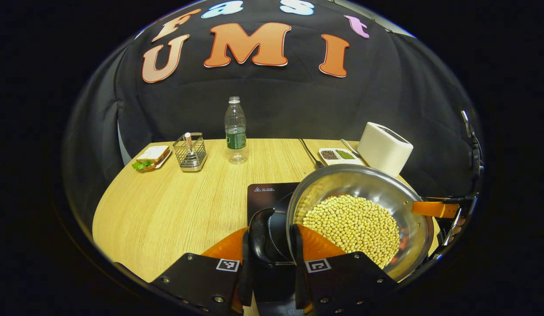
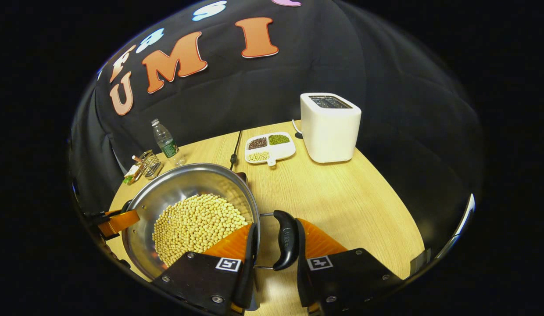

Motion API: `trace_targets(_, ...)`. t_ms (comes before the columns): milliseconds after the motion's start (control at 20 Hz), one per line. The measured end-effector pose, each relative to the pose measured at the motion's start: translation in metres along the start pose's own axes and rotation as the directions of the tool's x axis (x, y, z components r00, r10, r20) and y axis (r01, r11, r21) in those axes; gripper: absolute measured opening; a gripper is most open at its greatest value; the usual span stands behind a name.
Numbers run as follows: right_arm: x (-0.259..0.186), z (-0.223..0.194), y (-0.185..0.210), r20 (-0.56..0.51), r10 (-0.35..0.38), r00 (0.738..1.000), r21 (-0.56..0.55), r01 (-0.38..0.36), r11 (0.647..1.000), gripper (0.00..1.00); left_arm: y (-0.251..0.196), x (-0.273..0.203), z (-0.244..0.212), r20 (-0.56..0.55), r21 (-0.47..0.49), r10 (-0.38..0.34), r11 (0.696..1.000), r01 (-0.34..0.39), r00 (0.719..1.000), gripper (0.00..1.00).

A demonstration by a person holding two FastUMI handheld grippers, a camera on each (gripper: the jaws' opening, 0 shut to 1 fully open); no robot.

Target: First push the handle of the pot to place it horizontally, then grasp the pot with both hands and set it on the induction cooktop.

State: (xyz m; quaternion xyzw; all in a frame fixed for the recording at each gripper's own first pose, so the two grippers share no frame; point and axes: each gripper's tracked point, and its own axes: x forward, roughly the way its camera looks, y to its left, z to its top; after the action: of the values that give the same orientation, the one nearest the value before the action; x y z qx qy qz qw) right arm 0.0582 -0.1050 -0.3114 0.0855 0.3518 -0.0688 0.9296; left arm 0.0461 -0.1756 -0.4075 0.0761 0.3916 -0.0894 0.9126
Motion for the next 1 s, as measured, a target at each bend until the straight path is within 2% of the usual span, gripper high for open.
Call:
trace_targets(200, -0.001, 0.001, -0.001, 0.018, -0.006, 1.000, -0.024, 0.006, 1.000, 0.43, 0.005, -0.003, -0.006, -0.002, -0.027, -0.012, 1.000, 0.012, 1.000, 0.40)
trace_targets(250, -0.001, 0.001, 0.000, 0.020, -0.004, 1.000, -0.040, 0.005, 0.999, 0.47, 0.006, -0.001, -0.006, -0.002, -0.030, -0.012, 0.999, 0.012, 1.000, 0.45)
trace_targets(350, -0.005, 0.002, 0.002, 0.018, 0.002, 1.000, -0.045, -0.001, 0.999, 0.55, 0.005, -0.004, -0.006, -0.005, -0.037, -0.018, 0.999, 0.018, 1.000, 0.48)
trace_targets(400, -0.013, 0.008, 0.003, 0.040, 0.005, 0.999, -0.050, -0.003, 0.999, 0.56, 0.007, -0.009, 0.002, 0.023, -0.029, -0.009, 1.000, 0.009, 1.000, 0.51)
trace_targets(450, -0.017, 0.019, 0.005, 0.073, 0.008, 0.997, -0.056, -0.004, 0.998, 0.62, 0.011, -0.013, 0.012, 0.051, -0.027, 0.002, 1.000, 0.000, 0.999, 0.54)
trace_targets(500, -0.026, 0.026, 0.006, 0.096, 0.007, 0.995, -0.063, -0.001, 0.998, 0.62, 0.015, -0.021, 0.022, 0.079, -0.019, 0.018, 1.000, -0.017, 0.997, 0.58)
trace_targets(550, -0.035, 0.035, 0.009, 0.120, 0.010, 0.993, -0.068, -0.002, 0.998, 0.82, 0.016, -0.032, 0.032, 0.111, -0.019, 0.018, 1.000, -0.016, 0.994, 0.78)
trace_targets(650, -0.056, 0.055, 0.015, 0.178, 0.014, 0.984, -0.079, 0.000, 0.997, 0.94, 0.019, -0.056, 0.057, 0.171, -0.029, 0.023, 0.999, -0.018, 0.985, 0.78)
trace_targets(850, -0.113, 0.101, 0.030, 0.310, 0.033, 0.950, -0.089, -0.006, 0.996, 0.95, 0.031, -0.116, 0.120, 0.334, -0.008, 0.033, 0.999, -0.032, 0.942, 0.78)
trace_targets(1000, -0.159, 0.136, 0.042, 0.412, 0.046, 0.910, -0.094, -0.008, 0.996, 0.94, 0.039, -0.171, 0.160, 0.438, -0.004, 0.033, 0.999, -0.034, 0.898, 0.78)
